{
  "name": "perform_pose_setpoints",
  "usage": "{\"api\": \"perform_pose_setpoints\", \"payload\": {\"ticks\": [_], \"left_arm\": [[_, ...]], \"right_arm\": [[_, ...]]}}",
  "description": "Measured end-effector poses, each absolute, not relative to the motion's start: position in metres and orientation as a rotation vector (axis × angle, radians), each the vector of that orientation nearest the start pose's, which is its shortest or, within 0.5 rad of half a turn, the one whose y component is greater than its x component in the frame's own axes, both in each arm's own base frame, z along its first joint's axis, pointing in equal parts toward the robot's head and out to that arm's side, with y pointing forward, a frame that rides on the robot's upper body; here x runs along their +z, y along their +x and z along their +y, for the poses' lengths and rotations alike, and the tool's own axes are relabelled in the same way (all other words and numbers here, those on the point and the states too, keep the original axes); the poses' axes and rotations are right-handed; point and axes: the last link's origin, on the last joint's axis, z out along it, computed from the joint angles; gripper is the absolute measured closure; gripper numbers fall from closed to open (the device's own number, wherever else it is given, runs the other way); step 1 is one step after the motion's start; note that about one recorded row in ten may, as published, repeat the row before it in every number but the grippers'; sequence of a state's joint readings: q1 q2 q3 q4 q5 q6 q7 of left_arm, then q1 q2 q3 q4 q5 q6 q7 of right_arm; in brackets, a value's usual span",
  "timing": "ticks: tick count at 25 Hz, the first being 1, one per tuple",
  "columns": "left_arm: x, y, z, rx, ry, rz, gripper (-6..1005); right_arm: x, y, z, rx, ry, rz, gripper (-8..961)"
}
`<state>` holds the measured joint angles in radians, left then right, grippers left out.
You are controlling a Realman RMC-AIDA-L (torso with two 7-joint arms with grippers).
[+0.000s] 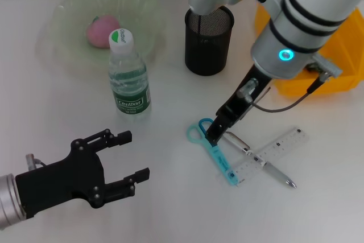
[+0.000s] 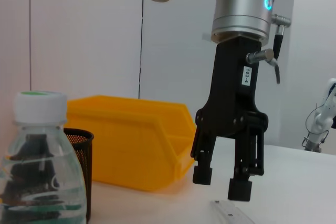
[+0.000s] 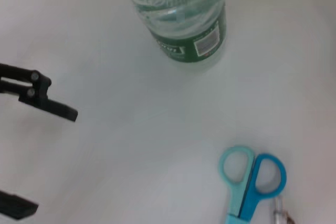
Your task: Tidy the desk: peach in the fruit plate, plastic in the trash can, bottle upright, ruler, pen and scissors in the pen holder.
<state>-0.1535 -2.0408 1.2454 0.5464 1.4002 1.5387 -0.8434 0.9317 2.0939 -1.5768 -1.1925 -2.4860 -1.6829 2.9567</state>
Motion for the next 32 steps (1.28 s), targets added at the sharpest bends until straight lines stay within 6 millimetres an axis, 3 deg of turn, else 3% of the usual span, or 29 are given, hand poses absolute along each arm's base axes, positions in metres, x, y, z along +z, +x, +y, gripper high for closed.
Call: {"api": "perform_pose_setpoints", "payload": {"ticks": [8,31,32], "left_arm": [[-0.034,-0.308,0.223,-0.859,-2.629,-0.337,229],[-0.039,-0.301,0.229,-0.88,-2.638,-0.322,229],[-0.039,-0.301,0.229,-0.881,-2.638,-0.322,229]], "right_arm": [[-0.073,0.097,0.361,-0.717,-2.614,1.073,173],[-0.094,0.105,0.375,-0.602,-2.593,1.194,290],[-0.095,0.105,0.376,-0.603,-2.59,1.205,336]]}}
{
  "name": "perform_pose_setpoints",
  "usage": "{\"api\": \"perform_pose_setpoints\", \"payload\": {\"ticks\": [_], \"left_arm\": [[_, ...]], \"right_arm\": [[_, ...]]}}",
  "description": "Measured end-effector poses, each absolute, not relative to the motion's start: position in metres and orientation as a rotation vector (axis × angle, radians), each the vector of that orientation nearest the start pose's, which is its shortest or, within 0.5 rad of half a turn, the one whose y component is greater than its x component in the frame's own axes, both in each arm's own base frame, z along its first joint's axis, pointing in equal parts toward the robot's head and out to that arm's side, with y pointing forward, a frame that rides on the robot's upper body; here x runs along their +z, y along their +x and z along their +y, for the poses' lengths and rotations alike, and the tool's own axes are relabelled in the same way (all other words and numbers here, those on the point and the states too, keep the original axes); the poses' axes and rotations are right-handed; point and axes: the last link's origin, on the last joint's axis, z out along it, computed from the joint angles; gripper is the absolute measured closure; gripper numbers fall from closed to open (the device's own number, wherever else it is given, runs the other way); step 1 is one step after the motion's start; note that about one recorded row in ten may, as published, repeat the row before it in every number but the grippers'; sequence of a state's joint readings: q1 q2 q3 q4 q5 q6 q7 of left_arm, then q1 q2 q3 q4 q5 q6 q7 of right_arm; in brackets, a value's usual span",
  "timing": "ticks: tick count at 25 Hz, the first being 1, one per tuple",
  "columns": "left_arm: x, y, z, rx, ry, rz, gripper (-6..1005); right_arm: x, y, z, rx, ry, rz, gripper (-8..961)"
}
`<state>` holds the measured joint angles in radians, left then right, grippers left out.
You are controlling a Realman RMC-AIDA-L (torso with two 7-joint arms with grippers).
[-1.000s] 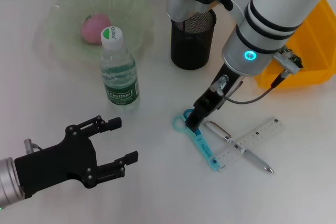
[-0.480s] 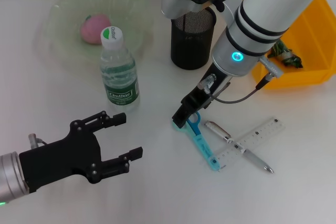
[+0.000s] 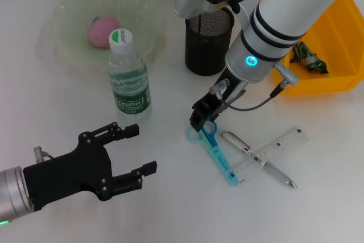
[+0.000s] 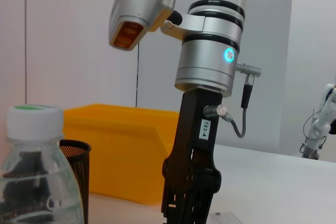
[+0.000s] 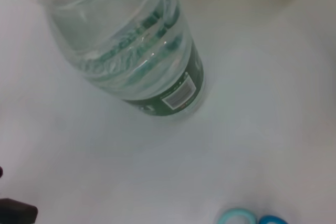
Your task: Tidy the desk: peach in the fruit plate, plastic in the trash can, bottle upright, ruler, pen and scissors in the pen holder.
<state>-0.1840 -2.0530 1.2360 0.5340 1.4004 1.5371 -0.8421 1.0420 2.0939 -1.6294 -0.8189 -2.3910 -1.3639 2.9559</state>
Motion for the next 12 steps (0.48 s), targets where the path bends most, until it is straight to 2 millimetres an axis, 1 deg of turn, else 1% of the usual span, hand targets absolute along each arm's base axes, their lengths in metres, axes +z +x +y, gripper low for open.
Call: {"api": "perform_pose_setpoints", "payload": {"ticks": [4,10,12], "left_arm": [[-0.0399,-0.3001,0.2283,-0.884,-2.639,-0.324,229],[-0.0409,-0.3002,0.2272,-0.884,-2.64,-0.329,229],[-0.0409,-0.3005,0.2269,-0.884,-2.639,-0.33,229]], "right_arm": [[-0.0991,0.107,0.3788,-0.599,-2.579,1.24,519],[-0.1027,0.1079,0.3796,-0.587,-2.576,1.263,692],[-0.103,0.109,0.3797,-0.589,-2.572,1.266,690]]}}
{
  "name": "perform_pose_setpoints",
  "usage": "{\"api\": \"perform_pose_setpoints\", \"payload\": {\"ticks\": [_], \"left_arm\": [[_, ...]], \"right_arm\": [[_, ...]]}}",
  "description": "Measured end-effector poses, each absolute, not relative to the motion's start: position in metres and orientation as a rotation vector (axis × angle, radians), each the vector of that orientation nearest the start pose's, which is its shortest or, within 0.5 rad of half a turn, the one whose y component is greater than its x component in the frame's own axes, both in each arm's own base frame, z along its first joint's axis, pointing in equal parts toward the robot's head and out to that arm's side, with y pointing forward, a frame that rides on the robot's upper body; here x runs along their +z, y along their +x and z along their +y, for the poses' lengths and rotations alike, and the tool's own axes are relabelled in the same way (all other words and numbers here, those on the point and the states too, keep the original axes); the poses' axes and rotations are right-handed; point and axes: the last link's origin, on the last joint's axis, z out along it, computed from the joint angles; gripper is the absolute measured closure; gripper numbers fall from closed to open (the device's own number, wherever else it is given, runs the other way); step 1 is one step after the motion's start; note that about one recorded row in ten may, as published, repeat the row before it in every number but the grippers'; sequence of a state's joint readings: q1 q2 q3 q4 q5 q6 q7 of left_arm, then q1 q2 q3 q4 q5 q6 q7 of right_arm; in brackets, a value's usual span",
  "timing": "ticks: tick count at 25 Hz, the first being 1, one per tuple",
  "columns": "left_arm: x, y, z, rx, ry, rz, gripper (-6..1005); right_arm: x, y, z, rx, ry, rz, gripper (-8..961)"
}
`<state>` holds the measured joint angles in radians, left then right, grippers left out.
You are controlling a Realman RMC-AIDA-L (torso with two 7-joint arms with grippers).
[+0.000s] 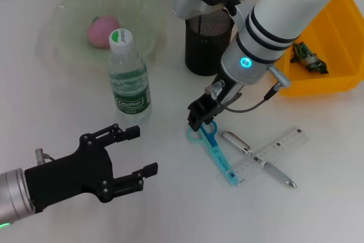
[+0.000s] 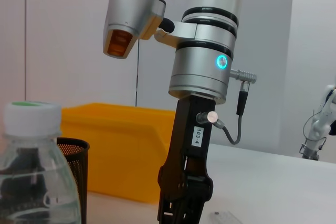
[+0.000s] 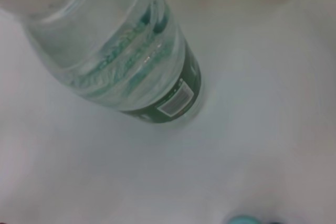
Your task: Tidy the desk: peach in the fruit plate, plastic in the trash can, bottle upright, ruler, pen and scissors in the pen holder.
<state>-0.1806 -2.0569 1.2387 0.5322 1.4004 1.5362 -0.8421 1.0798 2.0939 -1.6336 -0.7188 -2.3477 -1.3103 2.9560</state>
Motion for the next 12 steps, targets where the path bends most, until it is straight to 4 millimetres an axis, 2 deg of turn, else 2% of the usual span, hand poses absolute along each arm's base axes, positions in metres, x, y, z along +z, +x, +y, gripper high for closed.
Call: {"api": "perform_pose_setpoints", "payload": {"ticks": [12], "left_arm": [[-0.045,-0.3008,0.2255,-0.886,-2.637,-0.328,230]], "right_arm": [[-0.1056,0.1164,0.3825,-0.608,-2.541,1.29,687]]}}
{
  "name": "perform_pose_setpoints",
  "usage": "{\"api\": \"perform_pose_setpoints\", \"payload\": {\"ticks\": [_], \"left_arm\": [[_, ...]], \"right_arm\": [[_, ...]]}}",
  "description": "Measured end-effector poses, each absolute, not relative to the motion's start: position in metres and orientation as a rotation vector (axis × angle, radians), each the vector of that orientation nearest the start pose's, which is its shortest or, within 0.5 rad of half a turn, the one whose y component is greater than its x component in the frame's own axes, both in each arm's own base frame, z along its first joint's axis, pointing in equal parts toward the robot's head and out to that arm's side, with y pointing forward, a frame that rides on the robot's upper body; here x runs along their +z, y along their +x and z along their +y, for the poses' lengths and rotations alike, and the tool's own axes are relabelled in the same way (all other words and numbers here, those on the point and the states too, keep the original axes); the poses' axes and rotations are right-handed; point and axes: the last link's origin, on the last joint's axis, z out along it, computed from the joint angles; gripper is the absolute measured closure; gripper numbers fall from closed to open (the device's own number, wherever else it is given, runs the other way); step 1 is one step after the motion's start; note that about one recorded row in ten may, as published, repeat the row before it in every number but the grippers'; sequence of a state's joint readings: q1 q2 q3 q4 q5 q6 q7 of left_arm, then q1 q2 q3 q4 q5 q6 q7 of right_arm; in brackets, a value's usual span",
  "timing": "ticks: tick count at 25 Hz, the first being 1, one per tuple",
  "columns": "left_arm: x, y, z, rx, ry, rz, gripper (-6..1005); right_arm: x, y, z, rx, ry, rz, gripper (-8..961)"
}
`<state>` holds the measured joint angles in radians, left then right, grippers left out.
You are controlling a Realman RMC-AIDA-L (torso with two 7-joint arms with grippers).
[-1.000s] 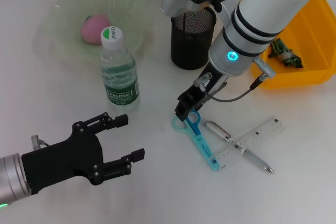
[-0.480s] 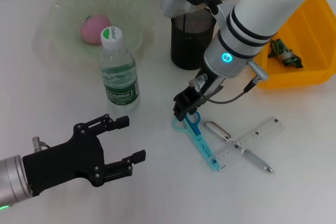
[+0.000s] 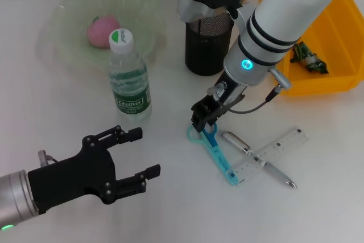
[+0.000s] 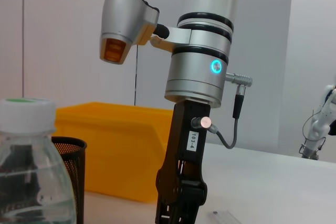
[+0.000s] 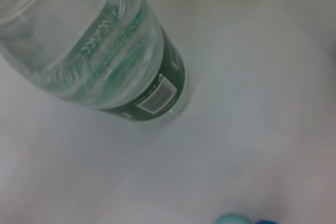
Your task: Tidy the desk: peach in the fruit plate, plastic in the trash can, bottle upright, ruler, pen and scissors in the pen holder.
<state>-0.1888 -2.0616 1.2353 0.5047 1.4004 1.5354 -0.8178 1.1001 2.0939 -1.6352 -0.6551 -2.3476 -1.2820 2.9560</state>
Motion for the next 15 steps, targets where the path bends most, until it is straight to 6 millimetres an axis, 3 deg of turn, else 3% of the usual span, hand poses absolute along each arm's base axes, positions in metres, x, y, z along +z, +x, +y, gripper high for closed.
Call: {"api": "perform_pose_setpoints", "payload": {"ticks": [15], "left_arm": [[-0.0455,-0.2999,0.2262,-0.888,-2.639,-0.323,230]], "right_arm": [[-0.1091,0.1225,0.3823,-0.611,-2.529,1.302,687]]}}
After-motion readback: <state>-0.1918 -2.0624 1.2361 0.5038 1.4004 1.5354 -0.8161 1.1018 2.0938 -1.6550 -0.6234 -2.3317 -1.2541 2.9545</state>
